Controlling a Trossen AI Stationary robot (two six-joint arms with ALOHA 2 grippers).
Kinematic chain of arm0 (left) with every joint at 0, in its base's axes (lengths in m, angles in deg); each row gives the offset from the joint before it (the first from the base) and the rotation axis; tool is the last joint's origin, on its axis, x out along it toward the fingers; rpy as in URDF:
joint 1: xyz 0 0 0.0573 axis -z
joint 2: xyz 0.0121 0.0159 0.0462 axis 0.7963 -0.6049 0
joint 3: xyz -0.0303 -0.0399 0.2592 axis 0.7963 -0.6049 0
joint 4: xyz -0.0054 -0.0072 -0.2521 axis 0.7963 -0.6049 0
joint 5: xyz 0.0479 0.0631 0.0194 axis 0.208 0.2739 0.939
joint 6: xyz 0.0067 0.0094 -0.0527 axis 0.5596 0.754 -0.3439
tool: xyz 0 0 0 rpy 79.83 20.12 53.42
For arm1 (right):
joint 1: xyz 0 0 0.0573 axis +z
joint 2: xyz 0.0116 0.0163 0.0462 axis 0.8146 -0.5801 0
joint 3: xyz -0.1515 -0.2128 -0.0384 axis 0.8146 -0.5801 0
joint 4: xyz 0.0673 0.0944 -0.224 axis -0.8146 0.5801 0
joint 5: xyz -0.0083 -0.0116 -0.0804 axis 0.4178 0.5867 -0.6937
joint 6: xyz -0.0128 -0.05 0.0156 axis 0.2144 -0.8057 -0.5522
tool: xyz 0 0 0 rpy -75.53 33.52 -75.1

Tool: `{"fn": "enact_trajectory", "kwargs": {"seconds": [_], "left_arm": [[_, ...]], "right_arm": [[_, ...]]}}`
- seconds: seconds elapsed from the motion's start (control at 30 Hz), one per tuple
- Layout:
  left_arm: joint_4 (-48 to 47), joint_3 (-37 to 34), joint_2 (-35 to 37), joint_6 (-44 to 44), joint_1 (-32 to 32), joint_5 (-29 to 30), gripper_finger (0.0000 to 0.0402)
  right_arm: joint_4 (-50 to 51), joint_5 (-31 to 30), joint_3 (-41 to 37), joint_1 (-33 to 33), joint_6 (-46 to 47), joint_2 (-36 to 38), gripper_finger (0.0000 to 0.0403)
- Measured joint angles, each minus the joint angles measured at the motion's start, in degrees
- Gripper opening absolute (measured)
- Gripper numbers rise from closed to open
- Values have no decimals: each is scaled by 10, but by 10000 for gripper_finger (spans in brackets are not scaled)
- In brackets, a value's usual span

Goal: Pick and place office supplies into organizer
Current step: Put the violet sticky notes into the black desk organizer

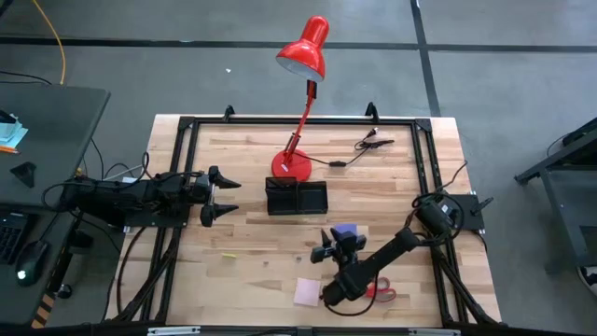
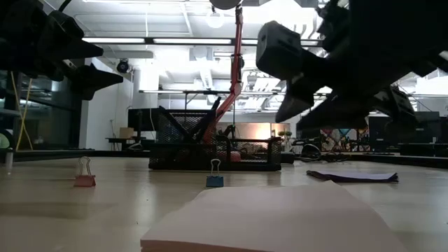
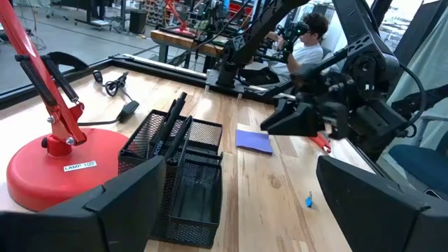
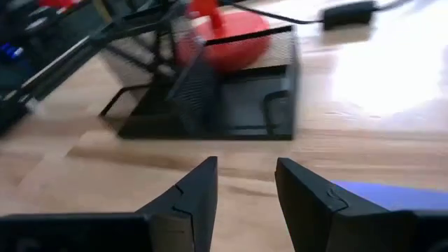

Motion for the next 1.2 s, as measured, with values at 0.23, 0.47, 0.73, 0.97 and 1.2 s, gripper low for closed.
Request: {"fn": "enact_trajectory", "kwargs": {"seconds": [0.23,0.47,0.73,0.97,1.2], "left_arm": [[0,0,0,0,0,0,358],[0,0,0,0,0,0,358],[0,0,0,0,0,0,358],[0,0,0,0,0,0,358],[0,0,0,0,0,0,358]], "right_arm": [[46,-65,0,-8,12,0,133],[26,43,5,-34,-23,0,150],[59,44,5,-34,-4,0,274],[85,114,-10,-20,25,0,371],[78,123,-40,-3,89,0,398]]}}
